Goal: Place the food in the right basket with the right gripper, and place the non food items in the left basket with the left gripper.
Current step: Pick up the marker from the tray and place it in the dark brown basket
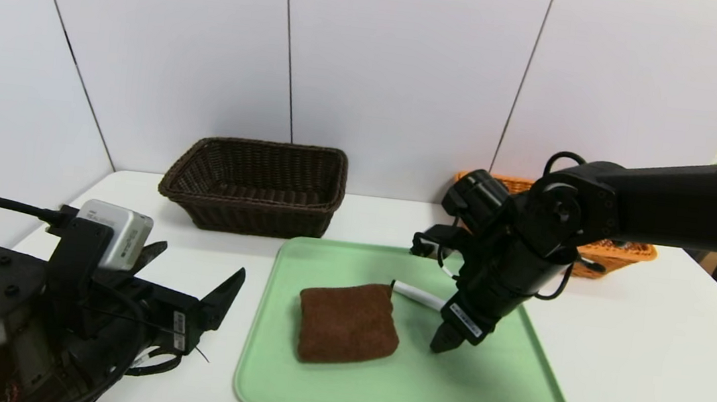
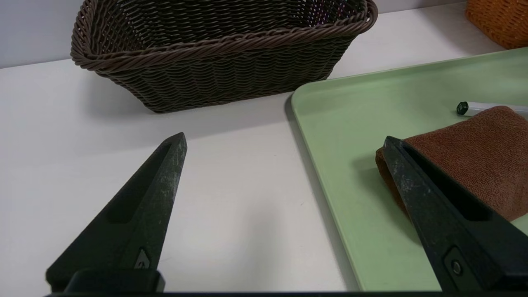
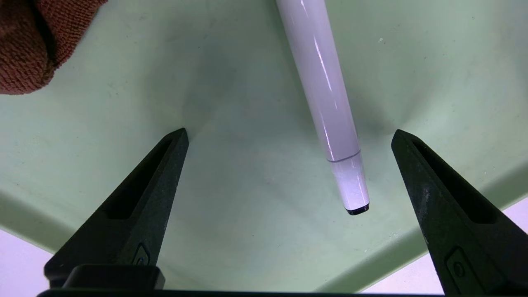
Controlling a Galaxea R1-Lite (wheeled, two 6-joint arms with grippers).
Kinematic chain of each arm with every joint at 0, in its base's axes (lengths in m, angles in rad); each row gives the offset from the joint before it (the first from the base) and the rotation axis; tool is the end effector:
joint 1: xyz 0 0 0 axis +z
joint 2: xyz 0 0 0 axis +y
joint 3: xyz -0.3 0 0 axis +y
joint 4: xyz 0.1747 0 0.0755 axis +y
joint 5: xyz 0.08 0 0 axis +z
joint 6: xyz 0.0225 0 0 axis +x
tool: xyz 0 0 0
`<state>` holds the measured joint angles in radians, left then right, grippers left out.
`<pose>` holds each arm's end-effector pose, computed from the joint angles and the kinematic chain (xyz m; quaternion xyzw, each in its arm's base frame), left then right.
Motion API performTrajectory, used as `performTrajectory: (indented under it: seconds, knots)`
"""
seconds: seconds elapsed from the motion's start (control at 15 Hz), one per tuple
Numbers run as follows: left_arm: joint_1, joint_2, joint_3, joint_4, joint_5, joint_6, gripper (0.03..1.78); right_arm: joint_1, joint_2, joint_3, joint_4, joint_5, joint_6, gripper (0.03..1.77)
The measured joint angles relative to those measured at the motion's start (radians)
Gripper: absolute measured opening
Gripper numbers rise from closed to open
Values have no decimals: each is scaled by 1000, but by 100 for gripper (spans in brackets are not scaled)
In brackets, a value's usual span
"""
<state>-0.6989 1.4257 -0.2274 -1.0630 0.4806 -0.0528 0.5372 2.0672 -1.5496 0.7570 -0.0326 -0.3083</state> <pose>0.1518 -0.1140 0.1481 0.0114 0.0590 -0.1072 0.9924 0.3114 0.1846 0.1449 -0.2848 0.5335 0.2859 0.7434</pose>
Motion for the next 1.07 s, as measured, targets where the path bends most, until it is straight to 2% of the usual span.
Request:
performTrajectory:
  seconds: [0.2,0.27,0.47,0.73,0.8,1.07]
  knots:
    - [0,0,-1,0,-1,7,169,-8,12,-1,-2,-1,1,169]
    - [0,0,-1,0,-1,7,169,-10,14,-1,-4,-3,1,161]
    - [-7,-3,-1,0,1,13,169,-12,8,5,-6,-3,-2,114]
    - [-16,-8,-1,0,6,20,169,-13,-4,15,-3,-4,-3,67]
    - [-17,-9,-1,0,7,23,169,-13,-9,22,-3,-4,-1,15]
    - [-20,-10,-1,0,6,26,169,-13,-26,30,-1,-4,-10,17]
